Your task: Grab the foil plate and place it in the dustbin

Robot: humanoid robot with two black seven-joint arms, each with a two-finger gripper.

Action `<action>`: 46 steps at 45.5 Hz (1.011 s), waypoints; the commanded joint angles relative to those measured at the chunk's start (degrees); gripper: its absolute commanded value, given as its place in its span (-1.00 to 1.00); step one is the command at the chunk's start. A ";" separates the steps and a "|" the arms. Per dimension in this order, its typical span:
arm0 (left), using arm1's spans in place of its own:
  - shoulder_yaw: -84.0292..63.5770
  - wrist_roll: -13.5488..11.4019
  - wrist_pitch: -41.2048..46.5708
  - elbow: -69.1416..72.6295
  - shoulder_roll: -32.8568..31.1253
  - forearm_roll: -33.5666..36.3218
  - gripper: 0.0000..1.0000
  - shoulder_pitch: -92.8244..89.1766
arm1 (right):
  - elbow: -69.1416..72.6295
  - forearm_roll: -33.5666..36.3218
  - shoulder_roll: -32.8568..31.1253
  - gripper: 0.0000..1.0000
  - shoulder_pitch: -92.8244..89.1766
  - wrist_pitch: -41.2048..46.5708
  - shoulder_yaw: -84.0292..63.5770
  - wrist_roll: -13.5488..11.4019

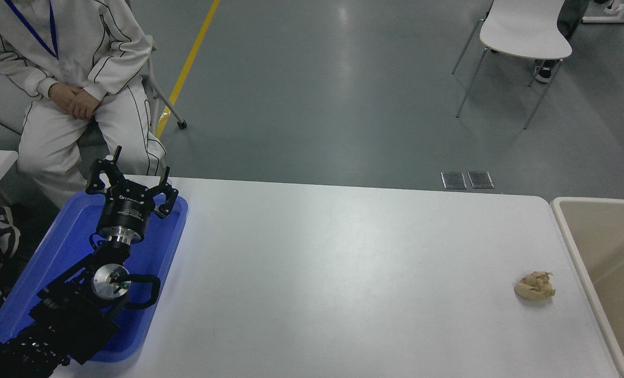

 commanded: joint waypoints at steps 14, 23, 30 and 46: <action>-0.07 0.00 0.00 -0.01 -0.06 -0.01 1.00 -0.06 | 35.52 -3.36 -8.52 1.00 37.59 7.08 -42.96 0.00; 0.02 0.00 0.00 -0.01 -0.06 -0.01 1.00 -0.06 | 36.84 -3.36 -8.25 1.00 46.21 22.54 -46.76 -0.08; 0.02 0.00 0.00 -0.01 0.03 -0.01 1.00 -0.06 | 36.84 -3.80 -7.73 1.00 51.66 37.39 -46.93 -0.08; 0.02 0.00 0.00 -0.01 0.03 -0.01 1.00 -0.06 | 40.70 -4.68 1.24 1.00 66.34 53.76 -58.09 -0.08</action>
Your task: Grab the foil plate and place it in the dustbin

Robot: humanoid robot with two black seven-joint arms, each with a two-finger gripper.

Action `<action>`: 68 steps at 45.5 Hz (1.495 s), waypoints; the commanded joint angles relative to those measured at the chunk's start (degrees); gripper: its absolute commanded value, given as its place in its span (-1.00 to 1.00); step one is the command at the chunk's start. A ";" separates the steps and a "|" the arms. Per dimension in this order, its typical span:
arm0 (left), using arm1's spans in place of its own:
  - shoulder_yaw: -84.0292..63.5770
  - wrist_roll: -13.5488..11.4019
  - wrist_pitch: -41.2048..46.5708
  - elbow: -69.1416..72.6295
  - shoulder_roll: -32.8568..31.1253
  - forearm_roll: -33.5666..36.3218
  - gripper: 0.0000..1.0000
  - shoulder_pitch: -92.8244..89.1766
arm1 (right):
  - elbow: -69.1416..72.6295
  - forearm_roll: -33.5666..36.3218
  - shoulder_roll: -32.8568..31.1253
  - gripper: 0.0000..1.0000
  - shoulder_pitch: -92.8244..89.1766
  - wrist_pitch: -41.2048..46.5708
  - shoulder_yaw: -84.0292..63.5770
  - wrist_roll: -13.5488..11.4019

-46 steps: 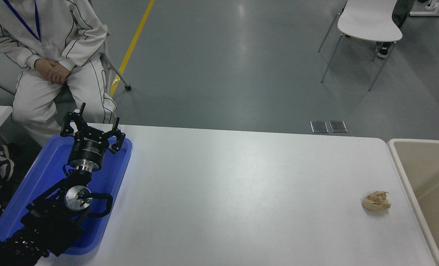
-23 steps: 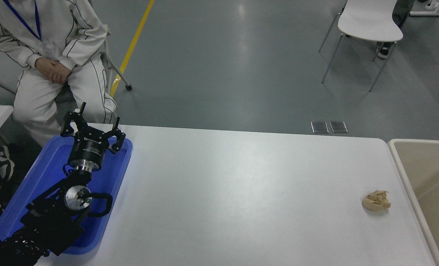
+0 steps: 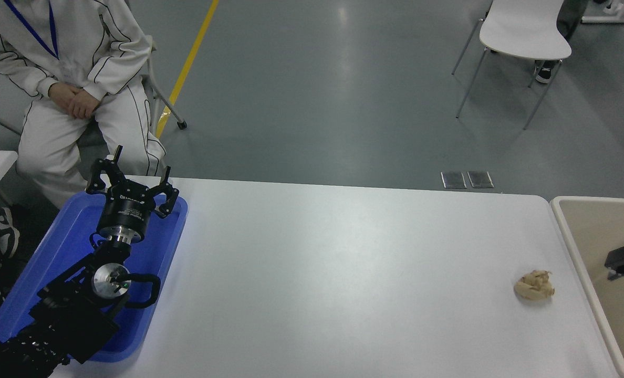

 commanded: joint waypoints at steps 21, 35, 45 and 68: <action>0.00 0.00 0.00 0.00 0.03 -0.01 1.00 0.00 | 21.27 -1.62 17.59 1.00 30.62 10.23 -9.96 0.10; -0.09 0.00 0.00 0.00 0.03 -0.01 1.00 0.00 | 21.36 -1.26 19.35 1.00 33.44 11.64 -7.59 0.28; 0.00 0.00 0.00 0.00 0.03 -0.01 1.00 0.00 | 21.19 -1.18 19.17 1.00 34.31 11.64 -7.59 0.28; 0.00 0.00 0.00 0.00 0.03 -0.01 1.00 0.00 | 20.92 -1.18 19.08 1.00 34.93 11.64 -7.59 0.28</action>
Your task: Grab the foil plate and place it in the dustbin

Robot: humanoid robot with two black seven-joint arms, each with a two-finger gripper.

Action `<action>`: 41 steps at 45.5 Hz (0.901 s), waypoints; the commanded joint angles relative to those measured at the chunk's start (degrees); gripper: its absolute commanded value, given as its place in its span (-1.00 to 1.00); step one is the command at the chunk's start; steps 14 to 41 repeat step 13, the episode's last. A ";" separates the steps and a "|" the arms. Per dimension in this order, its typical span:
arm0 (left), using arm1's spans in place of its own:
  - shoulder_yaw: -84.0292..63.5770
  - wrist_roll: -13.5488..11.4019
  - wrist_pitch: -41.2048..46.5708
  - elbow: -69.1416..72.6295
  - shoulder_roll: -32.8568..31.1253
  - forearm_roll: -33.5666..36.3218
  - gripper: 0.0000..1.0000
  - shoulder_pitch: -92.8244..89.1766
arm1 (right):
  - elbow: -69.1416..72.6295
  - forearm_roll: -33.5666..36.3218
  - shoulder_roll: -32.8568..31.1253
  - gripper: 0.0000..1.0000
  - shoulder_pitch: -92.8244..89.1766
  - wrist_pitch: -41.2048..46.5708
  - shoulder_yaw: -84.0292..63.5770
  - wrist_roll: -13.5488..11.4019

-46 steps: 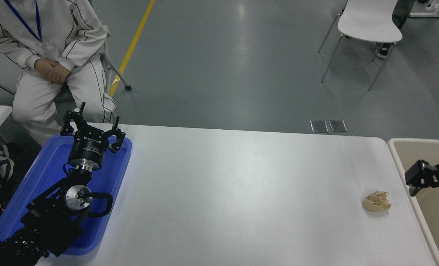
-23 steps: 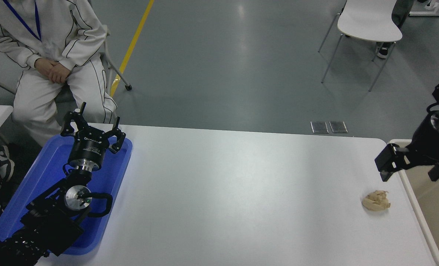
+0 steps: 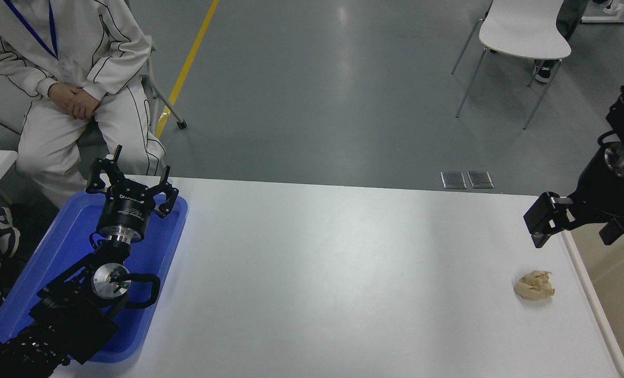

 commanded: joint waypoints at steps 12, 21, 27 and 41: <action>-0.06 -0.01 0.00 0.00 -0.08 0.00 1.00 0.08 | -0.02 0.02 -0.14 1.00 3.33 0.03 0.10 0.00; 0.03 -0.01 0.00 0.00 0.01 0.00 1.00 0.00 | -0.02 0.02 -0.14 1.00 3.33 0.03 0.19 0.00; 0.03 -0.01 0.00 0.00 0.01 0.00 1.00 0.00 | -0.02 0.02 -0.14 1.00 3.33 0.03 0.19 0.00; 0.03 -0.01 0.00 0.00 0.01 0.00 1.00 0.00 | -0.02 0.02 -0.14 1.00 3.33 0.03 0.19 0.00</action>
